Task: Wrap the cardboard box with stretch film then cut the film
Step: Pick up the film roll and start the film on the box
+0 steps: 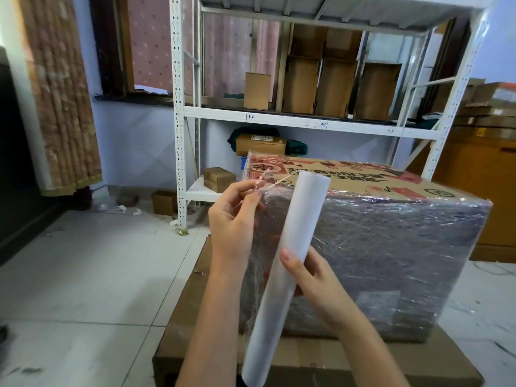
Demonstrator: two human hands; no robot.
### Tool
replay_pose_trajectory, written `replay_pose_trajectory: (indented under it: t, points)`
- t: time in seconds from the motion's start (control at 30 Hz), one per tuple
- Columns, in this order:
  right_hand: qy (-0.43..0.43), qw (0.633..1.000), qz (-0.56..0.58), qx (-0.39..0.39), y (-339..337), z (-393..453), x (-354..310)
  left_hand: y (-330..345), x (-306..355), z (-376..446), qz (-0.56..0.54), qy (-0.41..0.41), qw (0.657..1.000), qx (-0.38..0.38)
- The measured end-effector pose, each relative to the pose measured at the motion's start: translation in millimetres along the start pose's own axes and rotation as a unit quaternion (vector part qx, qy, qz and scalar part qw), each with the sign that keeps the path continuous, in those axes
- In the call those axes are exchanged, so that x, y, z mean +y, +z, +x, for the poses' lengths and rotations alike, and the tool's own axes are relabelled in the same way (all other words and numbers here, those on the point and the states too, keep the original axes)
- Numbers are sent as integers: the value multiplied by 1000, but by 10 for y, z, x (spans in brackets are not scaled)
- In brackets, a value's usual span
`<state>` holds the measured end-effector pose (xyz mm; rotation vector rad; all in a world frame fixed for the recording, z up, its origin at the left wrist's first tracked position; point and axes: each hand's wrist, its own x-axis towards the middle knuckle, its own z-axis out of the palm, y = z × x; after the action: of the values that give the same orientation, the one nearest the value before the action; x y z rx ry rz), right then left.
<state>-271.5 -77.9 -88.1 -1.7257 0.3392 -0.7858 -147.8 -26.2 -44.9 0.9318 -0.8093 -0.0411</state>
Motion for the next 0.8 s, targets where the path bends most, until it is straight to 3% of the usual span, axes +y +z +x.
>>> replay_pose_trajectory:
  t: [0.23,0.4,0.8]
  points:
    - [-16,999,-8,44,139,54,5,39,-17,-15,18,62,998,27]
    - [-33,996,-30,73,184,62,-6,4,-107,10,18,42,990,134]
    - [-18,975,-47,219,241,103,159,-14,-372,28,39,33,982,182]
